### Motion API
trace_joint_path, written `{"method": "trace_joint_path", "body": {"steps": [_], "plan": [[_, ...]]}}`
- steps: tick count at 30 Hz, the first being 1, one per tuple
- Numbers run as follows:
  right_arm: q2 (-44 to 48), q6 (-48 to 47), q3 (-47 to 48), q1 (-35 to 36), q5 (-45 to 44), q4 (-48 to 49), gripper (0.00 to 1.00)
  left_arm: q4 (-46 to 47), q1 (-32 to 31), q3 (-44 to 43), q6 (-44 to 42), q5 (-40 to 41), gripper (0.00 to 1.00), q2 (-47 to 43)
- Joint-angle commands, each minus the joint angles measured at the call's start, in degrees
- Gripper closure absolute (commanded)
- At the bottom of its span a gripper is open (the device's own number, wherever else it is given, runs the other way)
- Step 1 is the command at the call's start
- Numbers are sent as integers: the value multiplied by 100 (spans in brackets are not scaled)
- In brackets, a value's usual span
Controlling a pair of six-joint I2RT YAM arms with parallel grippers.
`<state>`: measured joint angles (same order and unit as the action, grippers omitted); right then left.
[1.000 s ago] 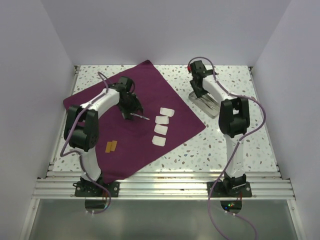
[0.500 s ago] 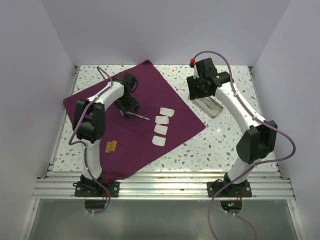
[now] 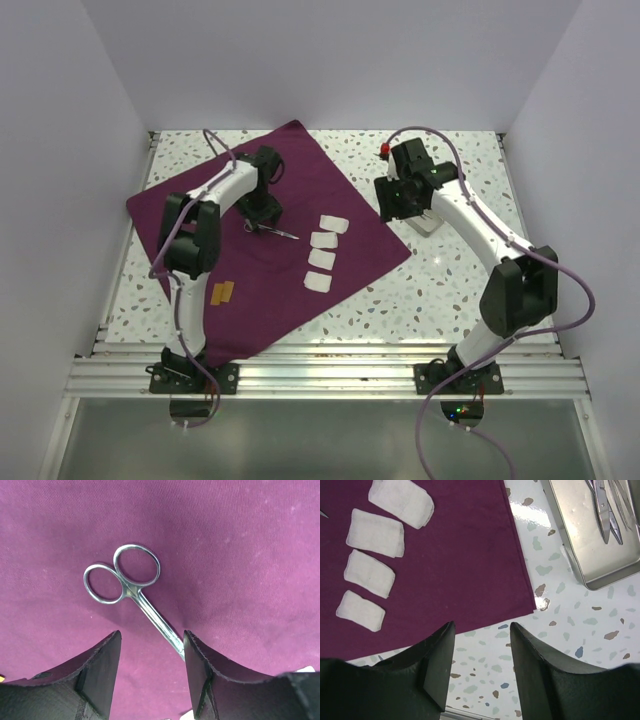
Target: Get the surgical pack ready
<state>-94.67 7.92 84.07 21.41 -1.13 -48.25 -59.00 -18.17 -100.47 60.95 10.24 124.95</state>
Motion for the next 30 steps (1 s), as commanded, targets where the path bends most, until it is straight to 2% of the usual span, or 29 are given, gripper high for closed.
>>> {"method": "trace_joint_path", "body": {"steps": [1,6,14,20,28,30], "plan": [[327,43,-49,-14,95,254,48,-182,-2,-324,137,303,44,170],[318,43,-128,-5,104,290,48,-269,-2,-509,137,329,45,390],[283,34,-137,-14,95,299,48,-340,-19,-624,128,417,55,548],[292,43,-163,4,95,290,48,-226,-2,-518,110,338,70,549],[239,43,-84,65,104,290,48,-6,-2,-342,14,215,83,373],[187,43,-23,100,104,298,48,47,15,-298,-39,154,92,285]]}}
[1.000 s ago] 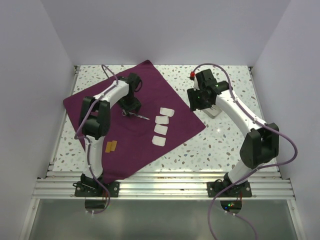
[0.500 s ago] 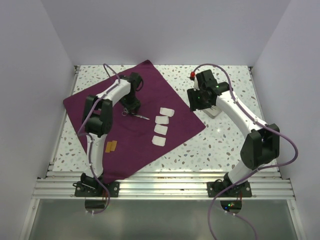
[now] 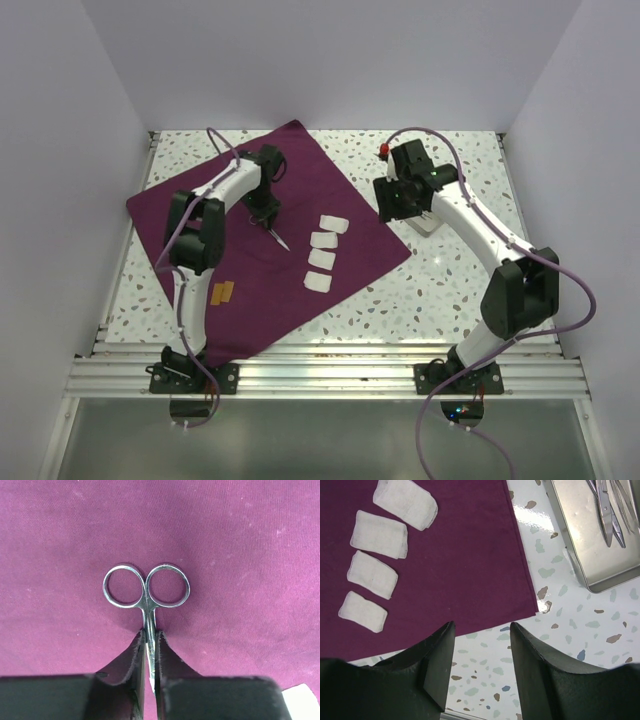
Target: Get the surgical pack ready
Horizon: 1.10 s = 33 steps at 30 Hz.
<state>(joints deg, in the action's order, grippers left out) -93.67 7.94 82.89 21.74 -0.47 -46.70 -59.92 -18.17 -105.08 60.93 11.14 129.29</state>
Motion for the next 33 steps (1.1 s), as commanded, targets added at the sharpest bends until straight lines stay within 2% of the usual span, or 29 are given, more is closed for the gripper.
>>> {"method": "trace_joint_path", "body": {"steps": [1,2,7,16,23,28,33], "plan": [[51,58,122,111,38,152,48,173,7,189,-72,21,95,-185],[16,49,157,138,195,152,48,330,16,233,-177,-102,100,-238],[-248,216,289,392,1090,529,48,762,33,655,-494,-340,100,-651],[-810,1050,315,700,2199,1338,50,1245,42,1243,-766,-498,100,-1283],[-1354,1964,34,849,3534,3040,47,1492,42,1788,-793,-779,100,-1670],[-1899,2106,297,1139,3677,3404,44,1571,42,1903,-819,-832,100,-1767],[-2454,1923,780,1403,3607,3229,45,1597,42,1982,-854,-832,100,-1776]]}}
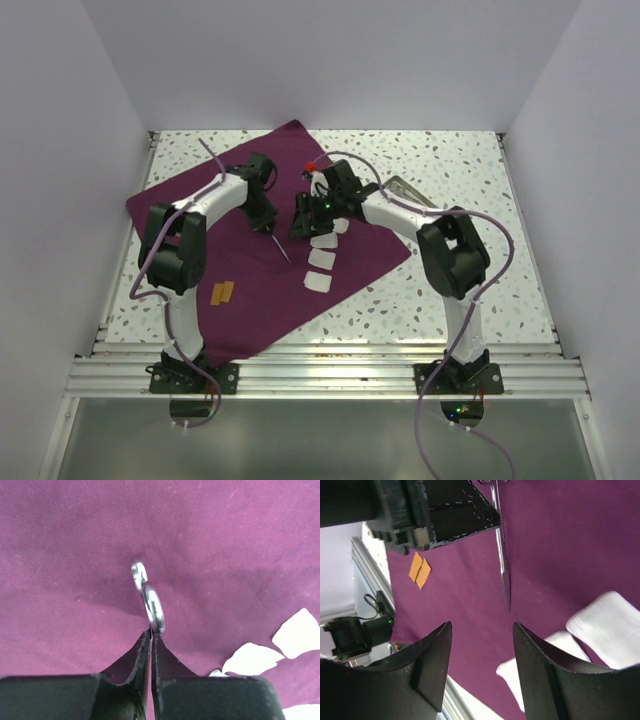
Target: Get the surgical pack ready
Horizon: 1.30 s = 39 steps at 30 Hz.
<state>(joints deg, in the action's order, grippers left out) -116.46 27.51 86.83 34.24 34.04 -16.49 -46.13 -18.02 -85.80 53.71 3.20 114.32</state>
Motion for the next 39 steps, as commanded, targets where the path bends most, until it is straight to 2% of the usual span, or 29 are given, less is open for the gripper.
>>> {"method": "trace_joint_path", "body": {"steps": [1,18,25,31,32,33,36,39], "plan": [[-314,-122,466,188,94,164,44,244,27,72,-142,-48,100,-279],[-1158,-685,827,680,-1022,392,44,315,79,186,-230,-118,100,-261],[-1405,-624,1047,821,-1365,410,50,359,115,239,-265,-162,100,-279],[-1037,-571,836,769,-1742,357,50,228,176,91,-466,-31,100,-367],[-897,-580,871,742,-1813,122,50,149,176,46,-467,48,97,-349],[-817,-615,923,673,-1848,-54,50,87,176,11,-484,84,77,-349],[-334,-825,959,558,-2129,-547,48,-54,159,-25,-397,75,55,-323],[262,-896,959,339,-2532,-1127,46,-142,80,-42,-274,58,51,-297]]}}
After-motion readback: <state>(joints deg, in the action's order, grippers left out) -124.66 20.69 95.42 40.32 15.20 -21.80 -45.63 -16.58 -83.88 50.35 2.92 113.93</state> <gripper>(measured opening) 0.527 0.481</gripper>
